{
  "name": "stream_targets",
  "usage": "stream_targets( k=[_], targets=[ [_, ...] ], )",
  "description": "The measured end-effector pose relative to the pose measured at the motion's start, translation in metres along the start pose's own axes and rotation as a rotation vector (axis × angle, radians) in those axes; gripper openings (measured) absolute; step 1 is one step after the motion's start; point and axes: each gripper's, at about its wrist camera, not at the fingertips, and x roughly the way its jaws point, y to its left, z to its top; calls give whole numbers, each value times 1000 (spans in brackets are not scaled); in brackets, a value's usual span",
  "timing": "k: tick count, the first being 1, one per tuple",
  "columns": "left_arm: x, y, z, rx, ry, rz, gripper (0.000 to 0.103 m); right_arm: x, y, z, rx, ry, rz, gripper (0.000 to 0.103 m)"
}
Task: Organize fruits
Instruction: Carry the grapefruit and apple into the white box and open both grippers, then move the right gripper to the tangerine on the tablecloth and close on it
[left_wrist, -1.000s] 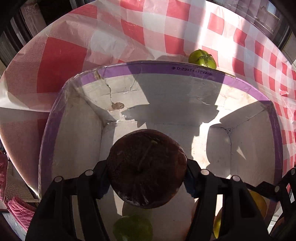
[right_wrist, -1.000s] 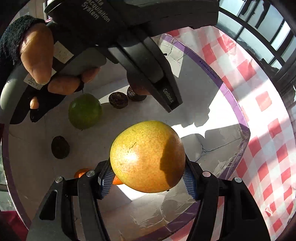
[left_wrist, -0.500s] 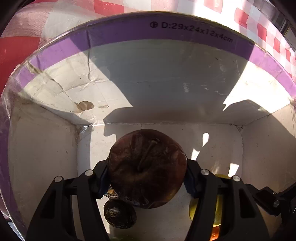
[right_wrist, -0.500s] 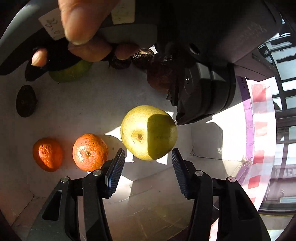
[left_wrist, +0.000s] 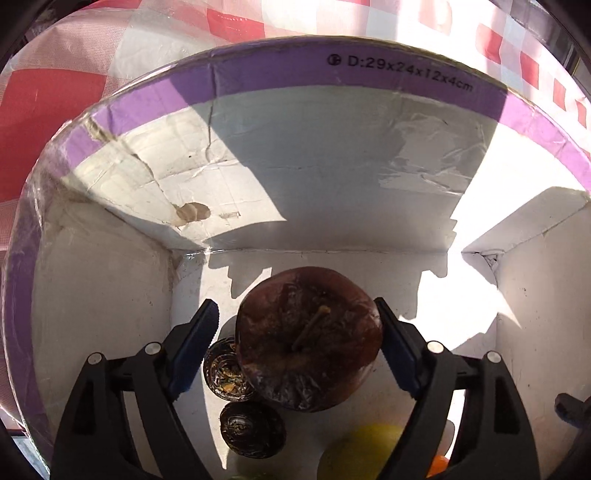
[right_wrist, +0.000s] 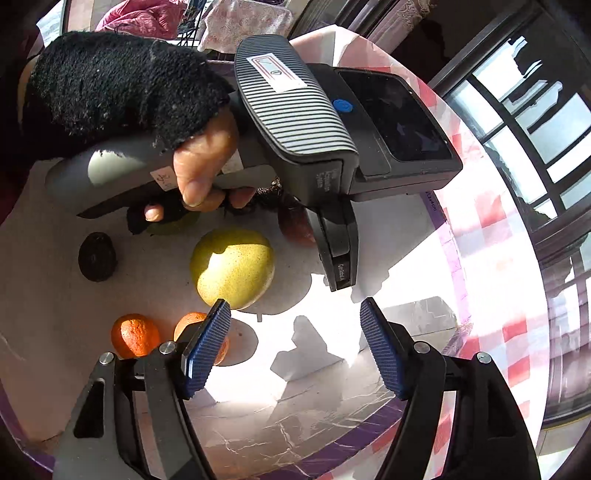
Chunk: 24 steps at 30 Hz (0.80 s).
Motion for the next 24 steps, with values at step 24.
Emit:
stream_targets(
  k=[24],
  targets=[
    [-92, -43, -9, 52, -339, 162, 101, 27, -166, -180, 777, -135, -4, 88]
  ],
)
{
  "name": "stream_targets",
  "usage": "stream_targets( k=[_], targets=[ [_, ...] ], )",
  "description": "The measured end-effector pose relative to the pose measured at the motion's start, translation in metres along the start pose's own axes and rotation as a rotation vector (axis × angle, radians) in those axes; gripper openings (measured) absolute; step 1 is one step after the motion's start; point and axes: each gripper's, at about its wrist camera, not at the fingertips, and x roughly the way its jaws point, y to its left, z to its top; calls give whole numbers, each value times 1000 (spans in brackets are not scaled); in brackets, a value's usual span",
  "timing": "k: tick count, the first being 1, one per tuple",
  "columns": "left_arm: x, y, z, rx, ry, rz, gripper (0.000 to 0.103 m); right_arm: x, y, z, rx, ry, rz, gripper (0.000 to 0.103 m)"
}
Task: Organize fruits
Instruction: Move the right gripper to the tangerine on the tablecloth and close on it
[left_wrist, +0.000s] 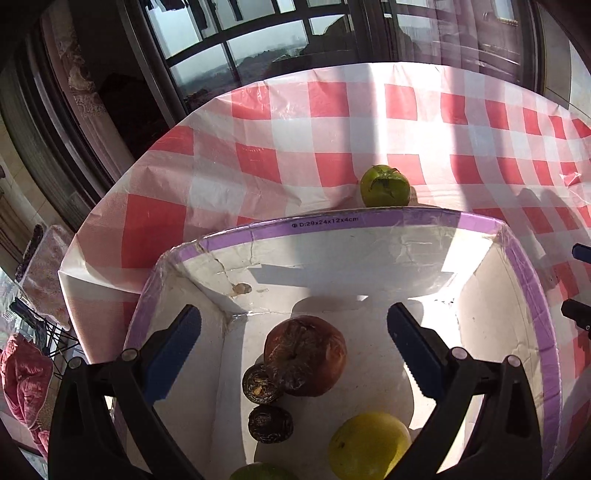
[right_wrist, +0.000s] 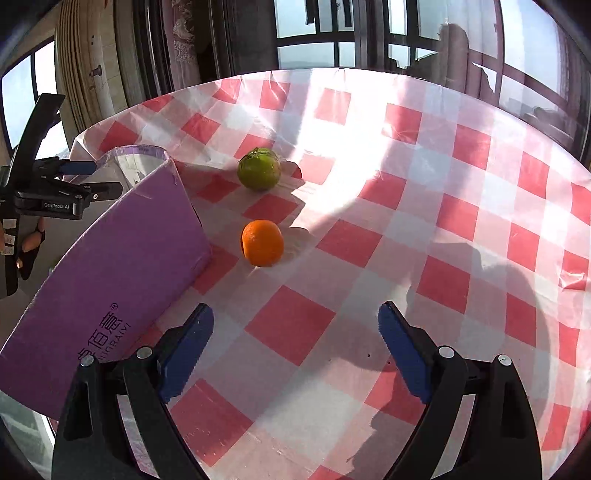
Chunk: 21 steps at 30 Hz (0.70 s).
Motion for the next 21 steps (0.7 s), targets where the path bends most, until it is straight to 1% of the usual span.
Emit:
stream_targets(
  k=[4, 7, 10, 15, 18, 20, 21],
  targets=[
    [-11, -13, 4, 42, -23, 9, 101, 27, -2, -1, 36, 40, -1, 88],
    [-16, -22, 7, 72, -35, 14, 101, 44, 3, 5, 28, 61, 11, 88],
    [-16, -30, 10, 92, -41, 13, 101, 60, 8, 14, 17, 71, 18, 88],
    [-18, -35, 10, 102, -51, 8, 101, 73, 17, 23, 45, 68, 29, 88],
    [-26, -27, 13, 59, -91, 9, 101, 77, 16, 25, 68, 75, 33, 88],
    [-29, -14, 17, -20, -113, -31, 101, 76, 15, 27, 77, 63, 48, 88],
    [-29, -6, 20, -70, -114, -65, 101, 77, 15, 28, 79, 65, 50, 88]
  ],
)
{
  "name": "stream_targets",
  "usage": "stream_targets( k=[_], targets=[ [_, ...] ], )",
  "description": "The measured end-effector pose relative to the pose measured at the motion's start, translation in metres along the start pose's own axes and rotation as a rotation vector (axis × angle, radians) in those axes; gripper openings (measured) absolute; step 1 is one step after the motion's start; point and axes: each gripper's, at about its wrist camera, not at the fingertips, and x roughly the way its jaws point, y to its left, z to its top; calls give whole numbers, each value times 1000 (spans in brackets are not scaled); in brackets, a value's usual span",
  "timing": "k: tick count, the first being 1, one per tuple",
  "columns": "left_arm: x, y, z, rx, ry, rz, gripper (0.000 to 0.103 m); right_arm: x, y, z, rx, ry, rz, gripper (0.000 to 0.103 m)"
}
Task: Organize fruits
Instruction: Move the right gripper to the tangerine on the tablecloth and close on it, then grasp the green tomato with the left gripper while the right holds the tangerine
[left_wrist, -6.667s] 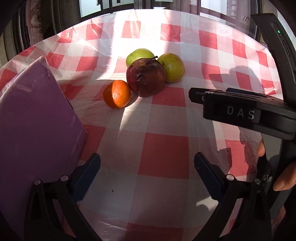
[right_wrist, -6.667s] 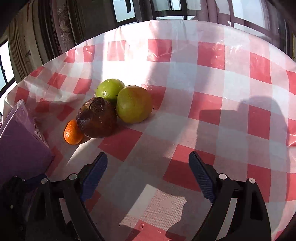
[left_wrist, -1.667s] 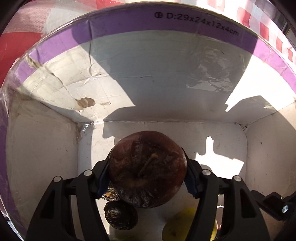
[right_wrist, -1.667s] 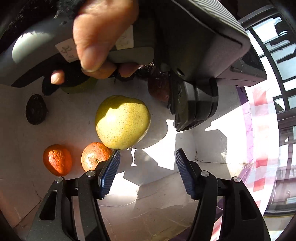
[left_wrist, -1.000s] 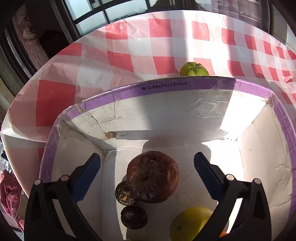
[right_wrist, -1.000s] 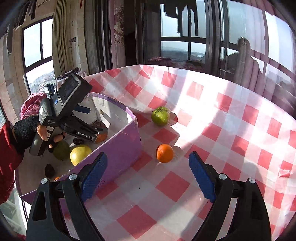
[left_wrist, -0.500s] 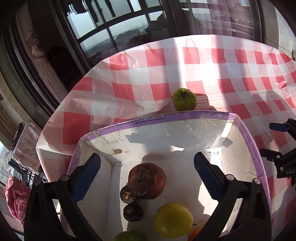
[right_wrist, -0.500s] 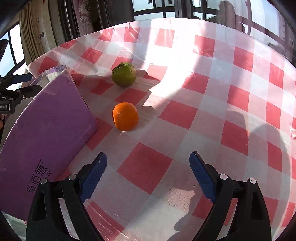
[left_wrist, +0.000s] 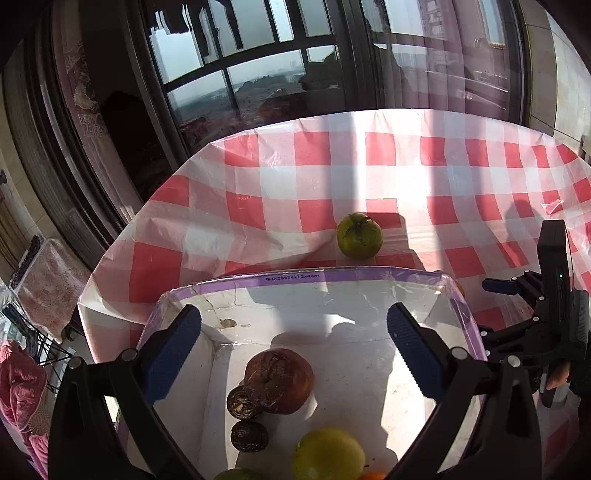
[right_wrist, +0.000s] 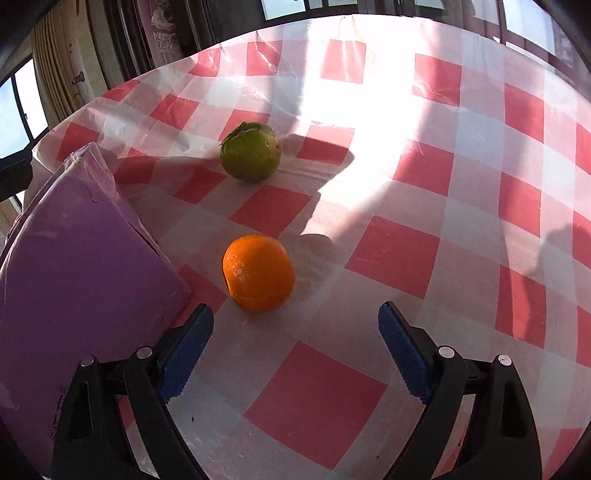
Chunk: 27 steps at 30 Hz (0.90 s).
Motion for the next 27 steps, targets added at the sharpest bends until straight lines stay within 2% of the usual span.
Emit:
stream_targets(
  k=[4, 7, 9, 10, 13, 16, 20, 23, 27],
  targets=[
    [8, 28, 5, -210, 10, -116, 101, 8, 12, 8, -51, 24, 2, 88],
    [16, 41, 3, -299, 24, -165, 101, 16, 27, 16, -113, 26, -19, 86],
    [20, 46, 0, -323, 38, -161, 101, 23, 35, 20, -140, 44, -32, 74],
    [21, 48, -2, -328, 39, -158, 101, 24, 37, 21, -154, 42, -48, 71],
    [20, 50, -5, -327, 39, -151, 101, 22, 38, 20, -170, 26, -65, 42],
    [17, 47, -1, -317, 34, -149, 101, 17, 20, 20, -87, 3, -53, 41],
    [9, 30, 18, -265, 7, -143, 101, 9, -29, 20, 143, -68, -2, 41],
    [10, 7, 38, -214, 1, -133, 101, -2, -57, 18, 270, -148, 42, 41],
    [36, -25, 67, -170, 84, -134, 101, -12, -87, 15, 389, -236, 62, 41]
  ],
)
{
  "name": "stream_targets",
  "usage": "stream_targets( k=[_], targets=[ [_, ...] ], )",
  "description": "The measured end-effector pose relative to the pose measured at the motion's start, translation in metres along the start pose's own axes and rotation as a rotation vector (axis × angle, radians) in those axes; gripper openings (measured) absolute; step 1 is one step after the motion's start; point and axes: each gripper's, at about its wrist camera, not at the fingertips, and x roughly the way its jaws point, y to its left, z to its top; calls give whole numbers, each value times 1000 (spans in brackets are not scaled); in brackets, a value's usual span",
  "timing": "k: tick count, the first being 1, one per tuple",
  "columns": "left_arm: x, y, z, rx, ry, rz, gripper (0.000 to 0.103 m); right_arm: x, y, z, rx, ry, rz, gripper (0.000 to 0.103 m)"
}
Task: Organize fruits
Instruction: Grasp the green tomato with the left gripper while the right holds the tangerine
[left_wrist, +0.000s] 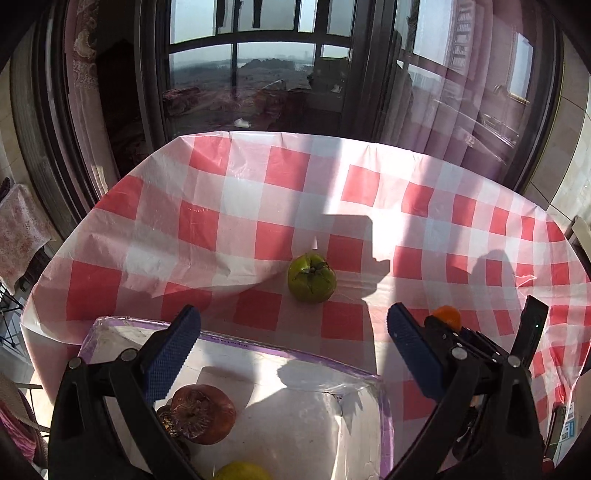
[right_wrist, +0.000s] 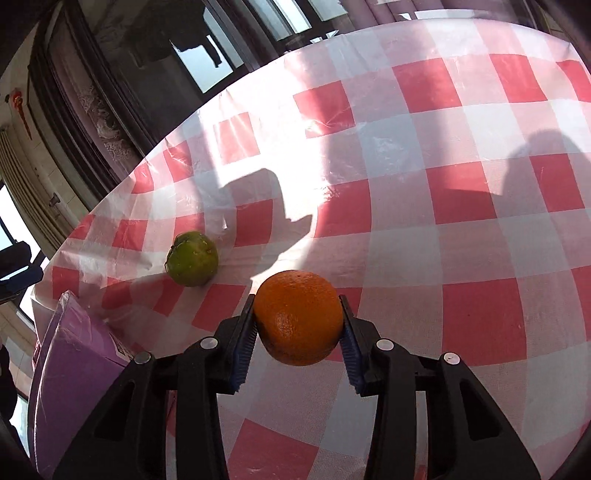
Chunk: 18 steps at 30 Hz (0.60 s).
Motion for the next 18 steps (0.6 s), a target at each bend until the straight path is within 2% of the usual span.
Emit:
stream_targets(
  k=[2, 5, 9, 11, 15, 16, 18],
  targets=[
    [26, -11, 15, -2, 99, 14, 101, -6, -8, 3, 30, -32, 12, 41],
    [73, -27, 34, 9, 295, 58, 101, -4, -11, 5, 44, -34, 37, 42],
    [119, -40, 52, -12, 406, 100, 101, -2, -10, 5, 40, -25, 70, 42],
    [140, -36, 57, -97, 453, 90, 101, -4, -12, 4, 36, -25, 84, 42],
    [176, -14, 55, -349, 542, -7, 101, -3, -11, 3, 29, -18, 93, 42],
    [182, -9, 53, -407, 553, -8, 101, -2, -11, 3, 27, -17, 93, 42],
    [193, -1, 51, -463, 570, 63, 101, -1, -11, 3, 26, -15, 95, 42]
  ],
)
